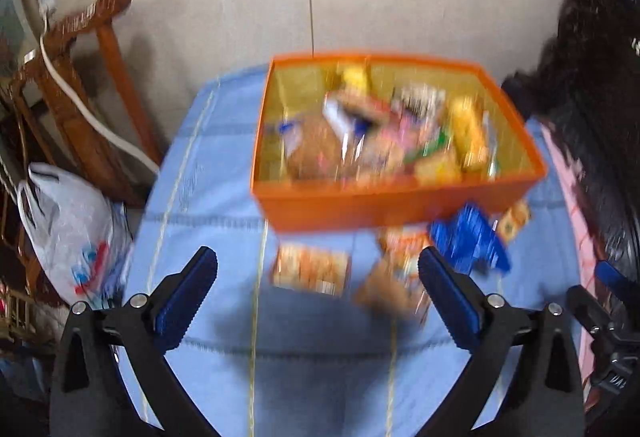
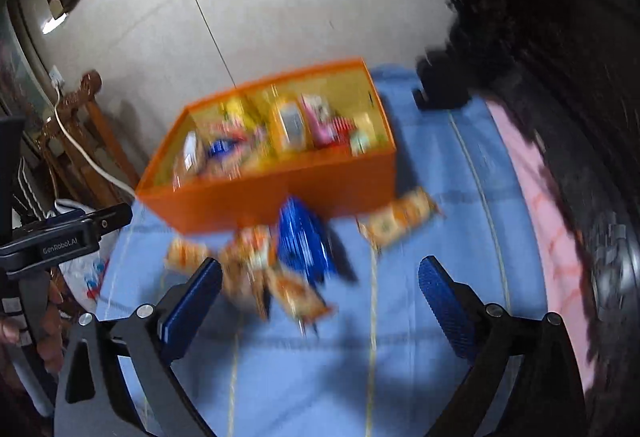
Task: Organize snacks
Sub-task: 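Move both tools back over the remaining snacks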
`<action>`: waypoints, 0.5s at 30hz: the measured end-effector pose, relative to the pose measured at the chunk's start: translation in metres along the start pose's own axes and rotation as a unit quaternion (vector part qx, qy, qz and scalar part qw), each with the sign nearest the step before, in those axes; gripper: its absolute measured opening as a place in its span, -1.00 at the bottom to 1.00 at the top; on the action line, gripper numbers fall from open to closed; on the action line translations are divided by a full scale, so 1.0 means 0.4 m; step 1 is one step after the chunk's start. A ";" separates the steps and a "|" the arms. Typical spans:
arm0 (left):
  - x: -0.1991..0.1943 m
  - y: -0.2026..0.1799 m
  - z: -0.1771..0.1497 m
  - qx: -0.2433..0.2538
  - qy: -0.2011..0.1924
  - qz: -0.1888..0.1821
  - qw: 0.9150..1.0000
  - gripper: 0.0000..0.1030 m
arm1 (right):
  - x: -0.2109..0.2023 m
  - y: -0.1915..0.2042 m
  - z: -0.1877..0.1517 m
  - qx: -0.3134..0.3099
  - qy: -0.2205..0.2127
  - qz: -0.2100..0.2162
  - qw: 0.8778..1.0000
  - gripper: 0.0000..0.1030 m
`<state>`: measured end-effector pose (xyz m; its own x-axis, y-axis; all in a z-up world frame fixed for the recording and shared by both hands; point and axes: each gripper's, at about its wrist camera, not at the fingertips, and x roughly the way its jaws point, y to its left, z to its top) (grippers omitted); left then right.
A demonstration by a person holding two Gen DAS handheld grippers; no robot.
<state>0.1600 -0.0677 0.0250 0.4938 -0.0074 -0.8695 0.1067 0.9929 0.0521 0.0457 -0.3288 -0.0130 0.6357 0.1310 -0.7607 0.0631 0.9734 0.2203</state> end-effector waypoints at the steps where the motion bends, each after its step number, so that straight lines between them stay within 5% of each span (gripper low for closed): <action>1: 0.013 0.011 -0.023 -0.002 0.009 0.001 1.000 0.92 | 0.004 -0.010 -0.025 0.001 0.011 -0.001 1.000 0.92; 7: 0.107 0.039 -0.136 -0.023 0.079 0.004 0.997 0.92 | 0.016 -0.080 -0.141 0.031 0.060 -0.020 0.997 0.92; 15: 0.197 0.043 -0.110 -0.056 0.109 0.011 0.992 0.92 | 0.003 -0.099 -0.128 0.040 0.045 -0.015 0.998 0.92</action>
<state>0.1628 -0.0461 -0.0642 0.2957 0.0287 -0.9549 -0.0045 0.9996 0.0286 0.0048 -0.3575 -0.0539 0.5609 0.1228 -0.8187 0.1433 0.9596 0.2421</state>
